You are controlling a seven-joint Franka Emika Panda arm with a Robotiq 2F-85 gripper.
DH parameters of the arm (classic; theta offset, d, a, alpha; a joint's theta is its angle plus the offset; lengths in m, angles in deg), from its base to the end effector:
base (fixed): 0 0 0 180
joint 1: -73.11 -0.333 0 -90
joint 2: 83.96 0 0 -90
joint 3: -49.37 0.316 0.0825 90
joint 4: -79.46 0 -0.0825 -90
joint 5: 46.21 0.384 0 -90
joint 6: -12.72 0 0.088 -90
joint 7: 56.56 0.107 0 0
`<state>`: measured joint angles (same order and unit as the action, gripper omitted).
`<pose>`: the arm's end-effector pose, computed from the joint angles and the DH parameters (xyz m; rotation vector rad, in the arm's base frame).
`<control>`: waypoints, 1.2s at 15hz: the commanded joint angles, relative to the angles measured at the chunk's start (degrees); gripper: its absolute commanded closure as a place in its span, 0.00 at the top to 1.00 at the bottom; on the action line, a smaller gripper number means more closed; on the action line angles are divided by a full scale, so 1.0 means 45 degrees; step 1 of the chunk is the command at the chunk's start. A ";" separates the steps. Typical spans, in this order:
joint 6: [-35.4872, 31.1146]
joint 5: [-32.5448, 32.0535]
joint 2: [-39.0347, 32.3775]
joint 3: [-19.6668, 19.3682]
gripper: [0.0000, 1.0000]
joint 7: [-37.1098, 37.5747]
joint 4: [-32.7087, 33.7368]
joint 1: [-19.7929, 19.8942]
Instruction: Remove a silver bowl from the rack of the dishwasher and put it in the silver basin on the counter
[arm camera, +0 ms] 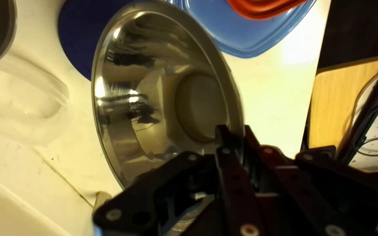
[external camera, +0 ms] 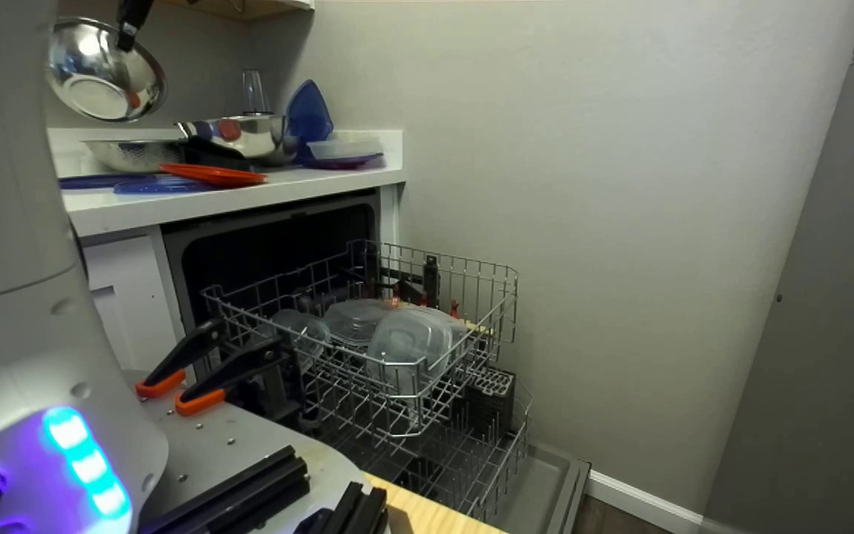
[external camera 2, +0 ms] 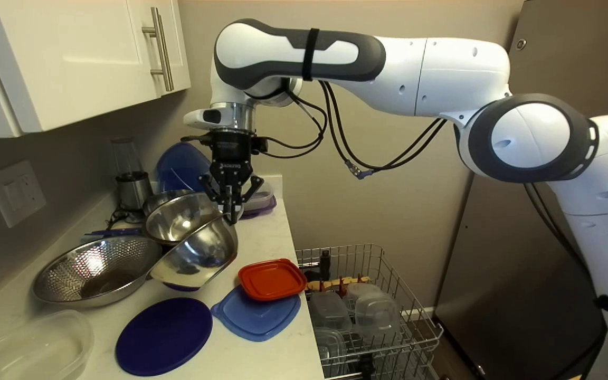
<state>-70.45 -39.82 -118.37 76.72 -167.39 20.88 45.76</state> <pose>0.4707 0.5106 0.5241 -0.4177 -2.7258 -0.1224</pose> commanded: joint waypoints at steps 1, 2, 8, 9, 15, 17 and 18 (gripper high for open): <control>0.0217 -0.2034 -0.0062 -0.0714 0.04 -0.0115 0.1246 -0.0898; 0.0073 -0.2626 -0.0035 -0.0935 0.04 -0.0129 0.1430 -0.1121; -0.1127 -0.3286 -0.0087 -0.1140 0.04 -0.0126 0.1825 -0.1114; -0.1543 -0.3240 0.0001 -0.1149 0.04 -0.0025 0.1761 -0.1025; -0.2997 -0.4419 0.0505 -0.1958 0.04 0.0760 0.1276 -0.1267; -0.3507 -0.4960 0.0504 -0.2222 0.04 0.1164 0.1073 -0.1393; -0.3722 -0.5210 0.0484 -0.2321 0.04 0.1352 0.1005 -0.1450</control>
<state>-83.30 -59.68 -118.00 68.09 -164.61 28.51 40.29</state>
